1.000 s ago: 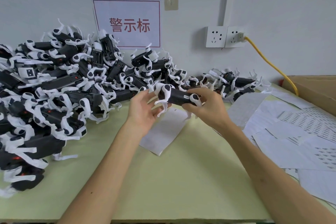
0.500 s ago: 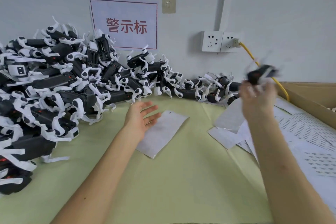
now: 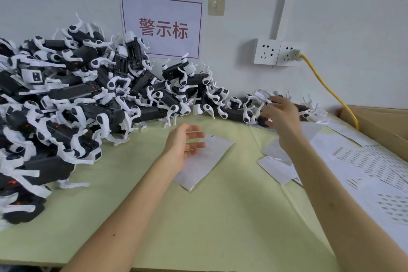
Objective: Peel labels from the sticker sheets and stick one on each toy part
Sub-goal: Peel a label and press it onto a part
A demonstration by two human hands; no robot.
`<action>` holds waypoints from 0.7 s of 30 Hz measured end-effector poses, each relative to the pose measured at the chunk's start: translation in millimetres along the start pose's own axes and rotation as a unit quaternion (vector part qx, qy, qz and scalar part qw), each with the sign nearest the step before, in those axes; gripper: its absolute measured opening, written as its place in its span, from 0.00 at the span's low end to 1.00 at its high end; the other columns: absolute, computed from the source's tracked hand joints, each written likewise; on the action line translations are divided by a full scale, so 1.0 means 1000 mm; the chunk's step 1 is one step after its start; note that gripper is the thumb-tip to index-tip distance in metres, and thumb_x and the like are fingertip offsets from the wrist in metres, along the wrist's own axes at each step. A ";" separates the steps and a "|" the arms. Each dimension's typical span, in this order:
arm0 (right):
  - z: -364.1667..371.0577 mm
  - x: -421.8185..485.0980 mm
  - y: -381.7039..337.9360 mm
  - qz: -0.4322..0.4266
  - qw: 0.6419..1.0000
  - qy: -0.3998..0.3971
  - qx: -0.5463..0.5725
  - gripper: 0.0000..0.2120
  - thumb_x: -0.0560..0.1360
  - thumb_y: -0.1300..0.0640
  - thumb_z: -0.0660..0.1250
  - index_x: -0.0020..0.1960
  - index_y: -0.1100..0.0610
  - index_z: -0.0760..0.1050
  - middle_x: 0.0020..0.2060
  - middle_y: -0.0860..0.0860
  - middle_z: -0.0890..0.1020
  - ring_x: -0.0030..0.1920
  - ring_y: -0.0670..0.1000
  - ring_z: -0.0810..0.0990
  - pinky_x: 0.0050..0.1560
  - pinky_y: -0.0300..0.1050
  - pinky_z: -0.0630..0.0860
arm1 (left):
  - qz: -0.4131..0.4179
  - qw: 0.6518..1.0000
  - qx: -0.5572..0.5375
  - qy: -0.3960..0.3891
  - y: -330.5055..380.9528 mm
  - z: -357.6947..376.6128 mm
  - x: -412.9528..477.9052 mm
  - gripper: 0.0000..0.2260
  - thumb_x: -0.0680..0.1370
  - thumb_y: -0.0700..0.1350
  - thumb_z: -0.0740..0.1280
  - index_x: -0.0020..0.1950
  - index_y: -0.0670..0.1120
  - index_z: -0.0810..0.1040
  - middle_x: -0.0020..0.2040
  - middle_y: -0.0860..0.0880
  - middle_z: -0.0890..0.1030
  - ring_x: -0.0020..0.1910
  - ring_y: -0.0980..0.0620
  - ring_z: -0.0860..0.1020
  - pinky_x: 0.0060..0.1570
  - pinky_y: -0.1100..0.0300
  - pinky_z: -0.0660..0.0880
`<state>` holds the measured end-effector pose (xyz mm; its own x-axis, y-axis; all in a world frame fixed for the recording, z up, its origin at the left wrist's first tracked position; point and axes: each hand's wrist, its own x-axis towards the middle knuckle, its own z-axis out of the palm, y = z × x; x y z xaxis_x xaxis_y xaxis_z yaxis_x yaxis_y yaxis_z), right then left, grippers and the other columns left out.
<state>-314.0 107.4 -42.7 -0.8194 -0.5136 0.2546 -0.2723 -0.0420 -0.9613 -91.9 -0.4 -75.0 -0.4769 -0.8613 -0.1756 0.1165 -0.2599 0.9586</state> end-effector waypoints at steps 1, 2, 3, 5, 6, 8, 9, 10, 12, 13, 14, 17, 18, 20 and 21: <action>0.010 0.004 0.000 -0.014 0.998 -0.042 -0.048 0.21 0.77 0.60 0.70 0.68 0.56 0.72 0.60 0.54 0.79 0.53 0.54 0.81 0.50 0.50 0.79 | 0.002 1.000 0.007 0.000 0.000 0.001 0.000 0.12 0.83 0.45 0.58 0.47 0.46 0.80 0.38 0.50 0.87 0.32 0.49 0.83 0.39 0.57 0.72; 0.018 0.009 0.000 -0.028 0.991 -0.077 -0.109 0.24 0.77 0.58 0.72 0.71 0.56 0.70 0.63 0.55 0.77 0.55 0.54 0.80 0.55 0.52 0.78 | 0.003 1.000 0.012 0.001 -0.001 0.002 -0.001 0.12 0.83 0.45 0.58 0.47 0.46 0.80 0.38 0.50 0.87 0.32 0.49 0.82 0.39 0.57 0.72; 0.025 0.016 0.000 -0.048 0.977 -0.093 -0.185 0.28 0.77 0.57 0.73 0.74 0.57 0.67 0.65 0.55 0.76 0.58 0.54 0.79 0.59 0.53 0.76 | 0.003 1.000 0.017 0.001 0.000 0.002 -0.002 0.12 0.83 0.45 0.58 0.47 0.46 0.80 0.38 0.50 0.86 0.32 0.49 0.82 0.38 0.57 0.73; 0.034 0.032 0.004 -0.074 0.947 -0.099 -0.298 0.32 0.77 0.56 0.73 0.77 0.60 0.64 0.69 0.56 0.74 0.65 0.56 0.75 0.64 0.51 0.71 | 0.003 1.000 0.023 0.001 0.000 0.002 -0.002 0.12 0.83 0.45 0.58 0.47 0.46 0.80 0.38 0.50 0.86 0.32 0.49 0.82 0.38 0.58 0.73; 0.038 0.041 0.007 -0.069 0.941 -0.101 -0.315 0.31 0.78 0.56 0.72 0.76 0.61 0.64 0.66 0.56 0.76 0.64 0.57 0.76 0.63 0.50 0.72 | 0.003 1.000 0.025 0.000 0.000 0.002 -0.002 0.12 0.83 0.45 0.58 0.47 0.46 0.80 0.38 0.50 0.86 0.32 0.49 0.82 0.37 0.58 0.72; 0.043 0.053 0.011 -0.005 0.952 -0.121 -0.281 0.25 0.79 0.56 0.69 0.73 0.63 0.68 0.50 0.54 0.79 0.48 0.54 0.79 0.50 0.47 0.74 | 0.005 1.000 0.023 -0.003 0.000 0.002 -0.002 0.12 0.83 0.45 0.58 0.46 0.46 0.80 0.37 0.51 0.86 0.32 0.49 0.81 0.37 0.58 0.72; 0.045 0.057 0.015 0.030 0.956 -0.138 -0.259 0.22 0.80 0.57 0.67 0.70 0.65 0.70 0.45 0.53 0.77 0.43 0.53 0.76 0.45 0.46 0.75 | 0.004 1.000 0.022 -0.003 0.001 0.002 -0.002 0.12 0.83 0.45 0.58 0.46 0.46 0.80 0.36 0.51 0.86 0.32 0.49 0.81 0.37 0.58 0.72; 0.046 0.060 0.018 0.040 0.956 -0.146 -0.253 0.19 0.80 0.59 0.67 0.68 0.66 0.72 0.44 0.54 0.77 0.41 0.53 0.76 0.44 0.47 0.76 | 0.003 1.000 0.023 -0.003 0.001 0.003 -0.001 0.12 0.83 0.45 0.58 0.46 0.46 0.80 0.36 0.51 0.86 0.31 0.50 0.81 0.37 0.58 0.71; 0.045 0.062 0.024 -0.004 0.945 -0.119 -0.305 0.14 0.78 0.63 0.66 0.63 0.64 0.78 0.48 0.57 0.82 0.44 0.56 0.79 0.52 0.51 0.80 | 0.006 0.999 0.032 -0.008 0.000 0.004 -0.002 0.12 0.82 0.45 0.59 0.46 0.47 0.80 0.37 0.51 0.86 0.31 0.50 0.81 0.38 0.58 0.72; 0.045 0.059 0.026 -0.034 0.939 -0.097 -0.329 0.12 0.78 0.64 0.65 0.59 0.63 0.80 0.49 0.59 0.84 0.46 0.57 0.81 0.54 0.52 0.80 | 0.008 0.999 0.037 -0.011 0.000 0.005 -0.003 0.11 0.82 0.45 0.59 0.46 0.47 0.80 0.38 0.51 0.86 0.32 0.50 0.82 0.38 0.58 0.72; 0.045 0.055 0.026 -0.057 0.938 -0.081 -0.332 0.11 0.78 0.65 0.64 0.56 0.62 0.82 0.48 0.59 0.85 0.48 0.58 0.82 0.54 0.50 0.80 | 0.009 0.999 0.040 -0.011 0.000 0.005 -0.004 0.11 0.82 0.45 0.59 0.46 0.46 0.80 0.39 0.51 0.86 0.32 0.50 0.81 0.38 0.58 0.72; 0.045 0.044 0.024 -0.116 0.944 -0.045 -0.307 0.12 0.77 0.68 0.61 0.50 0.62 0.83 0.41 0.56 0.85 0.46 0.58 0.84 0.51 0.48 0.79 | 0.016 0.999 0.047 -0.015 0.001 0.006 -0.006 0.11 0.82 0.44 0.59 0.48 0.46 0.80 0.42 0.49 0.86 0.32 0.49 0.81 0.37 0.58 0.72; 0.045 0.042 0.020 -0.131 0.946 -0.034 -0.295 0.13 0.77 0.69 0.61 0.50 0.63 0.84 0.39 0.56 0.84 0.43 0.58 0.83 0.49 0.49 0.80 | 0.016 0.999 0.048 -0.017 0.001 0.006 -0.007 0.11 0.82 0.44 0.59 0.49 0.45 0.80 0.43 0.48 0.86 0.33 0.49 0.81 0.37 0.58 0.72; 0.043 0.039 0.007 -0.154 0.951 -0.018 -0.268 0.11 0.78 0.68 0.61 0.50 0.63 0.83 0.36 0.56 0.84 0.36 0.53 0.83 0.42 0.45 0.80 | 0.012 0.998 0.051 -0.026 0.001 0.006 -0.008 0.11 0.83 0.45 0.59 0.50 0.46 0.80 0.46 0.48 0.87 0.35 0.49 0.82 0.38 0.58 0.73; 0.041 0.036 -0.003 -0.160 0.954 -0.017 -0.254 0.11 0.79 0.67 0.62 0.50 0.62 0.83 0.34 0.56 0.84 0.32 0.48 0.82 0.36 0.40 0.79 | 0.010 0.998 0.053 -0.034 0.001 0.007 -0.008 0.11 0.83 0.45 0.59 0.51 0.46 0.81 0.47 0.48 0.88 0.37 0.49 0.83 0.39 0.58 0.73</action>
<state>-322.1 53.4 -35.2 -0.6388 -0.5717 0.5149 -0.7224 0.2154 -0.6571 -93.5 9.5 -71.3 -0.5330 -0.8337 -0.1442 0.0360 -0.1927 0.9806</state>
